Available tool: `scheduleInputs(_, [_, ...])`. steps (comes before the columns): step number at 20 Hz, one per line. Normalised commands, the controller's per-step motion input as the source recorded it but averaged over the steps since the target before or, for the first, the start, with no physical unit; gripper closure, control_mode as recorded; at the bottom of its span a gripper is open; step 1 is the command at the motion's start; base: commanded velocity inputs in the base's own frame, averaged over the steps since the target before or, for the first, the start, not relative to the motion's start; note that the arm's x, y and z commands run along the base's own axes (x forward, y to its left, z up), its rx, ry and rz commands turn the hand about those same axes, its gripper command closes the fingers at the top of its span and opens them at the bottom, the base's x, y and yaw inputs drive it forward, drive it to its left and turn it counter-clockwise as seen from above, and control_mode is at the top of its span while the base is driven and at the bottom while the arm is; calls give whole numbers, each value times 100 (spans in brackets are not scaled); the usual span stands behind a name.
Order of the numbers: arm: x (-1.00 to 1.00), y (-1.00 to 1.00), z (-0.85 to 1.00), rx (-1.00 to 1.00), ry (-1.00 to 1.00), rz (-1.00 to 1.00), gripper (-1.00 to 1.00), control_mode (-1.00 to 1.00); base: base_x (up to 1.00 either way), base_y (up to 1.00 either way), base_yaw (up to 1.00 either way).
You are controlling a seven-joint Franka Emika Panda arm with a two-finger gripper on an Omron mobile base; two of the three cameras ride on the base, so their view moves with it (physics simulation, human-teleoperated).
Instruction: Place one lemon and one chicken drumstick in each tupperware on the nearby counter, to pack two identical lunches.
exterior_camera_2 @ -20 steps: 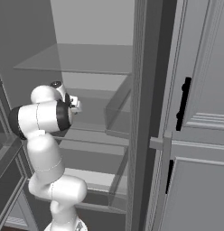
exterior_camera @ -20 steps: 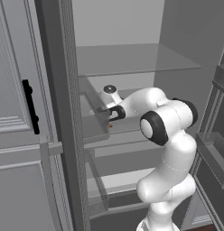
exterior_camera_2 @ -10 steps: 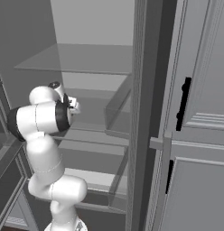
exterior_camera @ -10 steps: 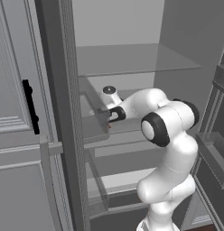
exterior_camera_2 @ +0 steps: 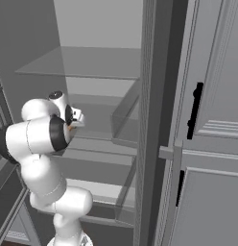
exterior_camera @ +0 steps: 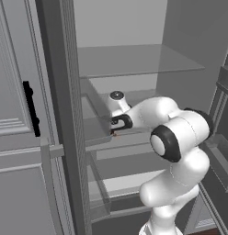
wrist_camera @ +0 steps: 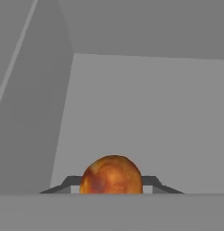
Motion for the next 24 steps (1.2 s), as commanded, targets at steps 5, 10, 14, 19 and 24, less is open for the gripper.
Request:
scheduleInputs(5, [-67,-57,6,9,-3,0,100,-100,0,0,0])
scheduleInputs(10, [-87,-44,41,3,-1,0,100,-100,0,0,0])
scheduleInputs(14, [-86,-25,70,0,0,0,100,-100,0,0,0])
scheduleInputs(19, [-86,-27,72,0,2,0,100,-100,0,0,0])
scheduleInputs(24, [-94,-20,76,-2,0,0,100,-100,0,0,0])
